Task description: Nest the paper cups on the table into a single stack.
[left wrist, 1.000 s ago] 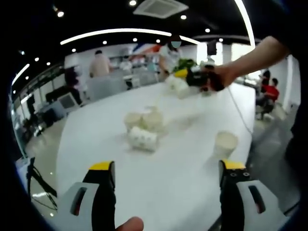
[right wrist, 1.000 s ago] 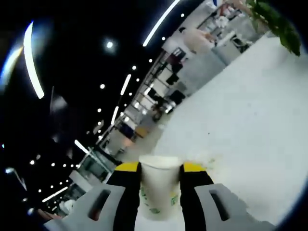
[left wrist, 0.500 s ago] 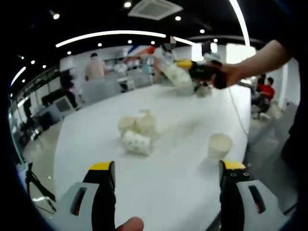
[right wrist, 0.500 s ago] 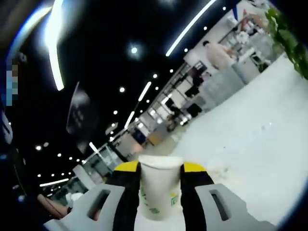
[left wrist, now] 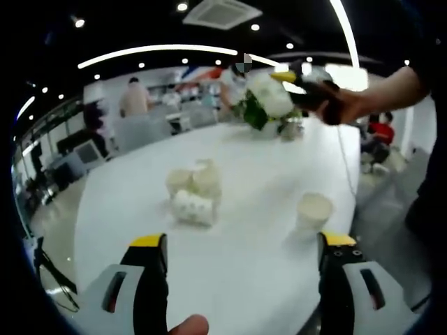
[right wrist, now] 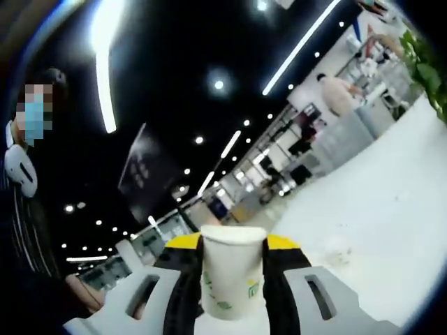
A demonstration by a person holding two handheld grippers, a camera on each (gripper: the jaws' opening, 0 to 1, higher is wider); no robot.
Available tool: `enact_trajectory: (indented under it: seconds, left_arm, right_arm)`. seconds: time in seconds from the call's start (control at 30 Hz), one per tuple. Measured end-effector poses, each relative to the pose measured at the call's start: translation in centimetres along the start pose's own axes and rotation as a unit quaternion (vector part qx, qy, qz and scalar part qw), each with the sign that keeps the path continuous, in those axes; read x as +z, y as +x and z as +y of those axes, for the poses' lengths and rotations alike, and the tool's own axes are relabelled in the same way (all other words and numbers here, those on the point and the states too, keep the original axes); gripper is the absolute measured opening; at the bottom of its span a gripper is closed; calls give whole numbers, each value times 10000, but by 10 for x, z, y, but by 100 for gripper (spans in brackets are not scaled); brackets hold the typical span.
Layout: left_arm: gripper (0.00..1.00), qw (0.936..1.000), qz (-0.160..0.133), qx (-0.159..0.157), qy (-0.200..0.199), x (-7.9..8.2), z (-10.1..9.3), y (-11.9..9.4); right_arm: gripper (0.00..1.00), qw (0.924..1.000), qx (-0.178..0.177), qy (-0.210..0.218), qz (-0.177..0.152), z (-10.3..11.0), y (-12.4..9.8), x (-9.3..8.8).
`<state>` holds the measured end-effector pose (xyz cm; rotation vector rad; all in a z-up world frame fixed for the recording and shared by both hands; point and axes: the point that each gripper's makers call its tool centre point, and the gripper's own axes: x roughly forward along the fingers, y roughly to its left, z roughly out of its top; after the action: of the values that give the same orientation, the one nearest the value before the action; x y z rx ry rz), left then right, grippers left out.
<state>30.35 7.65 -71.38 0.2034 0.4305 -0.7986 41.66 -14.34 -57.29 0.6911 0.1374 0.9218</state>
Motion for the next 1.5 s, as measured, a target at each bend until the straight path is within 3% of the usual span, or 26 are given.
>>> enact_trajectory:
  seconds: [0.27, 0.43, 0.73, 1.23, 1.37, 1.5]
  left_arm:
    - [88, 10000, 22, -68, 7, -2, -7, 2]
    - [88, 10000, 39, -73, 5, -3, -8, 3]
    - [88, 10000, 43, -59, 6, -3, -10, 2]
    - [88, 9999, 79, -100, -9, -3, -13, 1]
    - [88, 9999, 85, -92, 35, -2, -12, 2]
    - [88, 9999, 103, -108, 26, -3, -12, 2]
  right_arm:
    - [30, 9998, 76, -132, 100, 13, -4, -13]
    - [30, 9983, 106, -568, 92, 20, -7, -12]
    - [30, 9960, 203, -843, 213, 32, -9, -26]
    - [31, 9945, 244, -934, 399, 38, -20, -55]
    - [31, 9946, 297, -948, 296, 43, -21, -53]
    - [31, 9917, 360, -1164, 406, 44, -22, -56]
